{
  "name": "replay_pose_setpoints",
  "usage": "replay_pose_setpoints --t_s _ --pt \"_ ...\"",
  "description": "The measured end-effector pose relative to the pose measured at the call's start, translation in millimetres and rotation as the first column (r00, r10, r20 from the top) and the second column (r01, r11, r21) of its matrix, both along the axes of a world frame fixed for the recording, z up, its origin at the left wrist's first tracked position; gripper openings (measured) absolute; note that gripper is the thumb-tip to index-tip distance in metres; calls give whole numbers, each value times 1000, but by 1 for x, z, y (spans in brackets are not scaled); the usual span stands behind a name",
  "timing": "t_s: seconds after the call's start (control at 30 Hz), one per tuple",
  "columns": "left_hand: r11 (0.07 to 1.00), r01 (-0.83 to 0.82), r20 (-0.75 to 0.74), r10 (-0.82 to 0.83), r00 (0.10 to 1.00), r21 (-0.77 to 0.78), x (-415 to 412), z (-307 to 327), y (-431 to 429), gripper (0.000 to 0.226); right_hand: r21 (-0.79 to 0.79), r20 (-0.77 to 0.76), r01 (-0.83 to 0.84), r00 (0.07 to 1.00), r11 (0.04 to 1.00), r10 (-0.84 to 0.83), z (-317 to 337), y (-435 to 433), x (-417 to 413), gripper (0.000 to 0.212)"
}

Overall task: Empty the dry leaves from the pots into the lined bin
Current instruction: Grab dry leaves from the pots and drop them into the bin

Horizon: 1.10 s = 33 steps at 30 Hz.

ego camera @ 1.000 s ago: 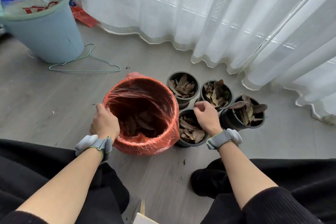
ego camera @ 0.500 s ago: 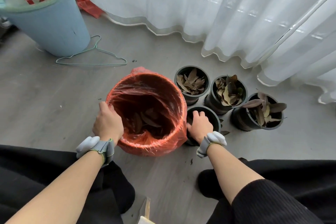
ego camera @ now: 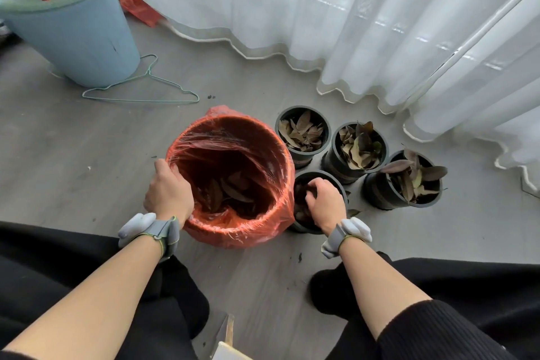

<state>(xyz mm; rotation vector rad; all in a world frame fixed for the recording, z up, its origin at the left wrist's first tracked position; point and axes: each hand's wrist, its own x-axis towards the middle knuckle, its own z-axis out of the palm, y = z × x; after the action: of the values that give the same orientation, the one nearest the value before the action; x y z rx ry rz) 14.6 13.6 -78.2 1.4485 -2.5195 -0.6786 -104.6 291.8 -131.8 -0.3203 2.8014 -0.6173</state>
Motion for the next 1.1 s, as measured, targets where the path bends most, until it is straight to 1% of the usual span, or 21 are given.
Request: replay_pose_setpoints --t_s 0.1,0.17,0.23,0.3,0.37,0.43,0.53,0.7,0.8,0.87,0.9,1.0,1.1 --pt "1000 12 2 -12 1000 6 2 1 0 18 -110 -37 35 999 993 -40 9 10 3 20" --pt "1000 16 9 -16 1000 9 1 0 0 18 -213 -47 97 993 972 -109 15 15 4 14" --pt "1000 15 9 -15 1000 12 1 1 1 19 -287 -42 126 989 950 -144 22 18 4 9" --pt "1000 23 4 -23 1000 15 3 3 2 20 -333 -29 136 988 933 -154 30 22 5 6" --pt "1000 23 6 -23 1000 13 3 3 2 20 -346 -15 141 988 928 -156 34 23 5 3" --pt "1000 25 13 -25 1000 15 4 3 1 20 -368 34 173 984 914 -173 35 24 8 4" --pt "999 32 14 -33 999 22 3 4 1 20 -438 135 280 960 854 -246 40 30 11 2" --pt "999 28 22 -29 999 27 3 5 3 19 -540 207 353 936 764 -286 68 37 2 5" --pt "999 27 23 -28 999 29 4 5 3 18 -635 244 383 924 671 -296 95 30 -3 5" --pt "999 30 19 -30 999 30 3 5 3 16 -704 246 365 930 609 -273 116 15 -6 9" --pt "999 32 18 -32 999 30 3 5 3 16 -723 238 342 939 600 -249 126 6 -6 12" --pt "999 38 13 -39 999 31 3 5 3 18 -758 190 233 972 610 -135 151 -27 -1 16" --pt "999 44 12 -44 999 28 3 4 3 17 -767 130 144 989 625 -68 163 -58 10 15"
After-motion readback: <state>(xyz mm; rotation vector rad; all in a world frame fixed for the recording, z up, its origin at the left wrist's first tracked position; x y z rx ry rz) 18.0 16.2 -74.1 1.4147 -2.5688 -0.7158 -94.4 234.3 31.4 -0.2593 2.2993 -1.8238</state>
